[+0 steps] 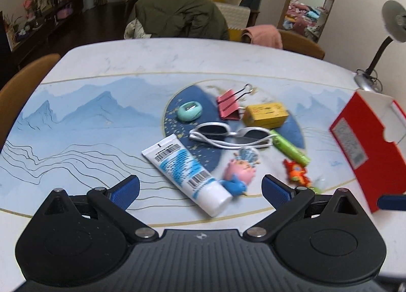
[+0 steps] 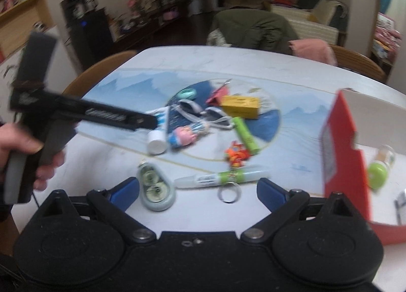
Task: Organize rigid objects
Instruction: 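Withdraw both tools from the box back over the mat, then grasp the white toothpaste tube with the left tool while the right tool grasps the correction tape, then carry the toothpaste tube and correction tape over the box, then lower and release the tube with the left tool while the right tool releases the tape, then withdraw both tools from the box back over the mat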
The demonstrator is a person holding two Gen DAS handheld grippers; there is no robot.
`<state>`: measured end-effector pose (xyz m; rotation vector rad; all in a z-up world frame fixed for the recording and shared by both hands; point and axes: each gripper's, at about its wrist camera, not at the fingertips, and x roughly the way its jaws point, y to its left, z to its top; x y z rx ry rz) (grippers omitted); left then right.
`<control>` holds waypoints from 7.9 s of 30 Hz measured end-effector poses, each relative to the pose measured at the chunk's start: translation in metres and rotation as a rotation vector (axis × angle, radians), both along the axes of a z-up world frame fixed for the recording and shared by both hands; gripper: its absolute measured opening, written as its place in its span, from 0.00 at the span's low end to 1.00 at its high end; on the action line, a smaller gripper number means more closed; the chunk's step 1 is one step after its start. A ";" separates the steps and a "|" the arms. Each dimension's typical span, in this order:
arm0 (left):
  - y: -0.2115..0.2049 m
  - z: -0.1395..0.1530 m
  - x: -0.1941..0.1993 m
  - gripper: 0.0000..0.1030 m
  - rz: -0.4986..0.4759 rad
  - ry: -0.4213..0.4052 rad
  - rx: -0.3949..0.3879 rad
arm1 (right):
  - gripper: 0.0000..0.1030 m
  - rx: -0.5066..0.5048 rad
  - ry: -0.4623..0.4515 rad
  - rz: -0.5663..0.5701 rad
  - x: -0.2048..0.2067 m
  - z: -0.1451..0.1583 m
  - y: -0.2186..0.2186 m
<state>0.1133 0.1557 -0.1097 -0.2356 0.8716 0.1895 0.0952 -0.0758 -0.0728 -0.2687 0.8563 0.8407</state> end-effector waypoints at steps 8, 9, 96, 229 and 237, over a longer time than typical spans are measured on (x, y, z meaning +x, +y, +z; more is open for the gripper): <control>0.019 -0.029 0.020 1.00 0.094 0.066 -0.005 | 0.89 -0.064 0.018 0.139 0.000 -0.030 0.042; 0.020 -0.032 0.022 1.00 0.102 0.074 0.000 | 0.88 -0.074 0.018 0.156 0.000 -0.034 0.047; -0.137 0.081 0.024 0.34 -0.193 -0.159 -0.041 | 0.49 0.037 -0.089 -0.234 0.062 0.058 -0.126; -0.219 0.108 0.040 0.61 -0.338 -0.149 -0.077 | 0.82 0.125 -0.051 -0.312 0.083 0.081 -0.212; -0.171 0.104 0.020 0.73 -0.274 -0.152 -0.055 | 0.93 0.162 -0.047 -0.261 0.057 0.078 -0.174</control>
